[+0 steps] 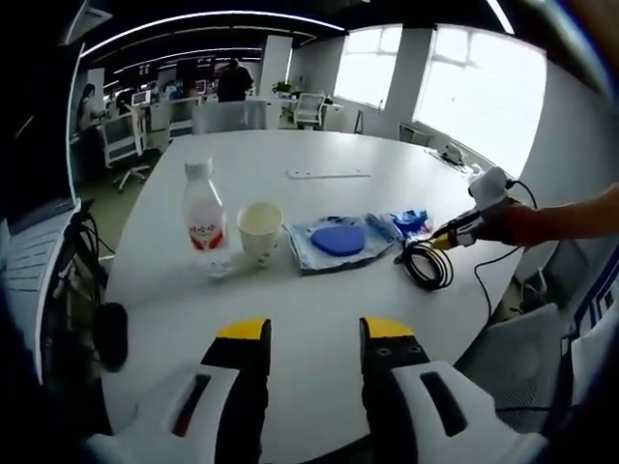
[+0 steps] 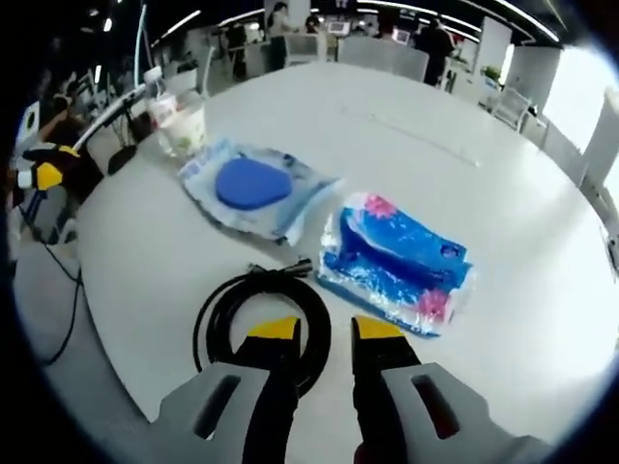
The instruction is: Arrange the tabletop items into an orderly group along one side of the table until the central work area is clear of visible clutter.
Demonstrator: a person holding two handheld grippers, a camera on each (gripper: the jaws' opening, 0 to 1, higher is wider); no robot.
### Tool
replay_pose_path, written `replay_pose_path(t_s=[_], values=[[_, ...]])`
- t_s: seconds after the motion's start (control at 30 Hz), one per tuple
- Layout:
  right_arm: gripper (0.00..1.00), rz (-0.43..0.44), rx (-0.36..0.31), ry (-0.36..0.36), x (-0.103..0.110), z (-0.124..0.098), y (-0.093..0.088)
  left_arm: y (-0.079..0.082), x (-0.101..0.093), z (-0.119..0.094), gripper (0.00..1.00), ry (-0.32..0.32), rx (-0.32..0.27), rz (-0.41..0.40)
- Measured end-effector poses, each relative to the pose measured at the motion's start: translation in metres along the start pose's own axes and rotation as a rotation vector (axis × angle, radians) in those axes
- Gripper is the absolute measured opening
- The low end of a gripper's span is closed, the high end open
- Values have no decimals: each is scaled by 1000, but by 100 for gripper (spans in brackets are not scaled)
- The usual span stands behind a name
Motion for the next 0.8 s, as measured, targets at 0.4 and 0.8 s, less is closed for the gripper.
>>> replay_pose_path(t_s=[0.4,0.8], values=[[34,3,-145,20,0,-40,0,5,-4,2,40,-20,-14,27],[47,-45,-214,47,11,-74,-16,-1,-1,-7,46,-18,-24,45]])
Point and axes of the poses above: the point that each gripper's makers call its tool centre point, and the gripper's own axes: z roughly forward along the fingers, x roughly to its left, y roughly out of its top, the point moved 8 cm from there along -z, roughly backward along the fingers, and after that the axes turned 2 degrees about -x, right-handed, at the moved point
